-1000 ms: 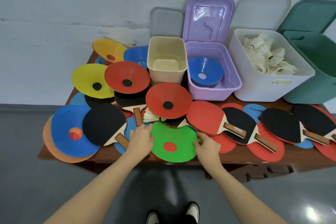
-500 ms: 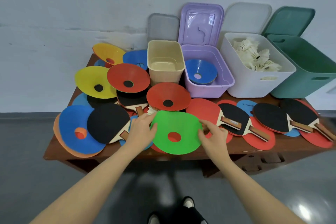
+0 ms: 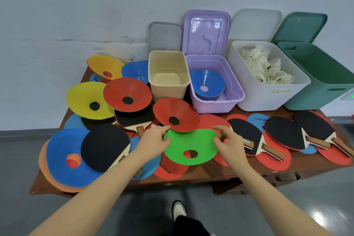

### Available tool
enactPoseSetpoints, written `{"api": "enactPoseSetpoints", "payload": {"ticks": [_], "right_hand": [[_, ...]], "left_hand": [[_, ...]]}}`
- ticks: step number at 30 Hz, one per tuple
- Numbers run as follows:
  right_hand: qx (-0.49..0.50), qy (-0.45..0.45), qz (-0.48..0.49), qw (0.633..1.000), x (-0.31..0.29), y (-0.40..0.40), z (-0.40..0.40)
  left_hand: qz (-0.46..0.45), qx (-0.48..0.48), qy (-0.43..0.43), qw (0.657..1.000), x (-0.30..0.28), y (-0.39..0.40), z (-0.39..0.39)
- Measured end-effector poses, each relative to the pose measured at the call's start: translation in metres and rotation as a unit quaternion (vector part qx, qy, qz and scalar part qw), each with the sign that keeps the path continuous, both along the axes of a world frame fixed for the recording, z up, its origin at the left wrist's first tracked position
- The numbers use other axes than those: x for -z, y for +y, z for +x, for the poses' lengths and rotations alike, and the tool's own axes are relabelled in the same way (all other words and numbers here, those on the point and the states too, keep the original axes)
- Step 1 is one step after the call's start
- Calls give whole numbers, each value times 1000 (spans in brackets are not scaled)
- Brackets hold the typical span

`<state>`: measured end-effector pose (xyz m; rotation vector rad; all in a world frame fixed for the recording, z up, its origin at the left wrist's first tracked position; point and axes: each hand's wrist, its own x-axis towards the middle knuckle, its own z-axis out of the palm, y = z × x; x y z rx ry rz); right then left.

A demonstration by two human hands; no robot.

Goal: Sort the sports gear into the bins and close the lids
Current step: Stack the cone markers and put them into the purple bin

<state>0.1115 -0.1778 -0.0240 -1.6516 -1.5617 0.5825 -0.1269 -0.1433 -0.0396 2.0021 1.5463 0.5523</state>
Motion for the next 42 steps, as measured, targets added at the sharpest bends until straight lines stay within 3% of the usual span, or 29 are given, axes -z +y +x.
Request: {"api": "enactPoseSetpoints", "payload": {"ticks": [6,12,21,27,31,36,42], "right_hand": [[34,-36,-47,998,23,-4,17],[64,31,-47,996,29,6,2],[106,84,-39,990,36,37,1],[102,102,-46,989,46,44,12],[94,107,-49,989,51,45,16],[73,93,-62,991,56,46,25],[52,108,-53,991,54,43,23]], "left_hand": [[-20,-21,-38,999,13,-1,12],[-17,-100,-78,992,27,-3,19],[14,-239,78,968,32,37,14],[-36,-285,48,957,37,60,11],[-67,-275,71,956,45,66,5],[-76,-248,-8,966,45,74,-2],[-54,-240,28,969,37,69,-1]]}}
